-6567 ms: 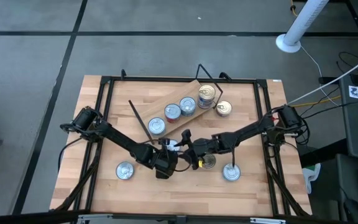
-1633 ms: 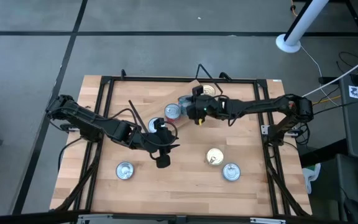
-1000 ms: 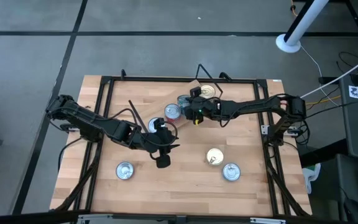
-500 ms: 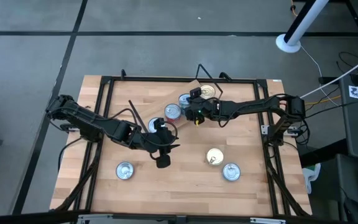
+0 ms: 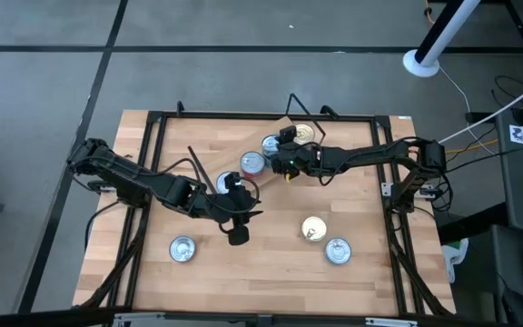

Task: Stack canned seafood by type on shelf
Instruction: Stack the yellow blue tuna can on top of the yellow blue tuna cans on the shelf

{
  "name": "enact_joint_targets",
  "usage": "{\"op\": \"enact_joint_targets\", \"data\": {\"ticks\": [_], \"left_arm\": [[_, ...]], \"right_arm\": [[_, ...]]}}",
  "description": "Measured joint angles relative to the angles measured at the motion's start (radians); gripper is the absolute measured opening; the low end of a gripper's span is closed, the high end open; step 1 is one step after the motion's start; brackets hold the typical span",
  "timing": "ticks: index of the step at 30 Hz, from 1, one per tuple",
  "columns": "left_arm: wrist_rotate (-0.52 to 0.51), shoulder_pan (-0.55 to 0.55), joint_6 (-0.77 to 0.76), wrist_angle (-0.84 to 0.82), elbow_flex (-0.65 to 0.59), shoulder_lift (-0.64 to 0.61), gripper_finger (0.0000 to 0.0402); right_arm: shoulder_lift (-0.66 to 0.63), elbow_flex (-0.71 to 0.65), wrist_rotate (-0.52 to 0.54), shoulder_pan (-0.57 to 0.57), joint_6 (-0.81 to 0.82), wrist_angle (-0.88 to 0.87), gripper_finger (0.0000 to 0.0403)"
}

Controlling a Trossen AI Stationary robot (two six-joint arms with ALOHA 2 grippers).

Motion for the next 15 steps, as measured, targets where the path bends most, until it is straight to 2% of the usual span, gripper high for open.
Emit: {"op": "enact_joint_targets", "data": {"ticks": [5, 15], "left_arm": [[0.0, 0.0, 0.0, 0.0, 0.0, 0.0, 0.0118], [0.0, 0.0, -0.003, 0.001, 0.0, 0.0, 0.0118]], "right_arm": [[-0.004, 0.001, -0.041, 0.0, -0.003, -0.039, 0.0269], [-0.006, 0.036, -0.047, 0.0, -0.051, -0.112, 0.0264]]}}
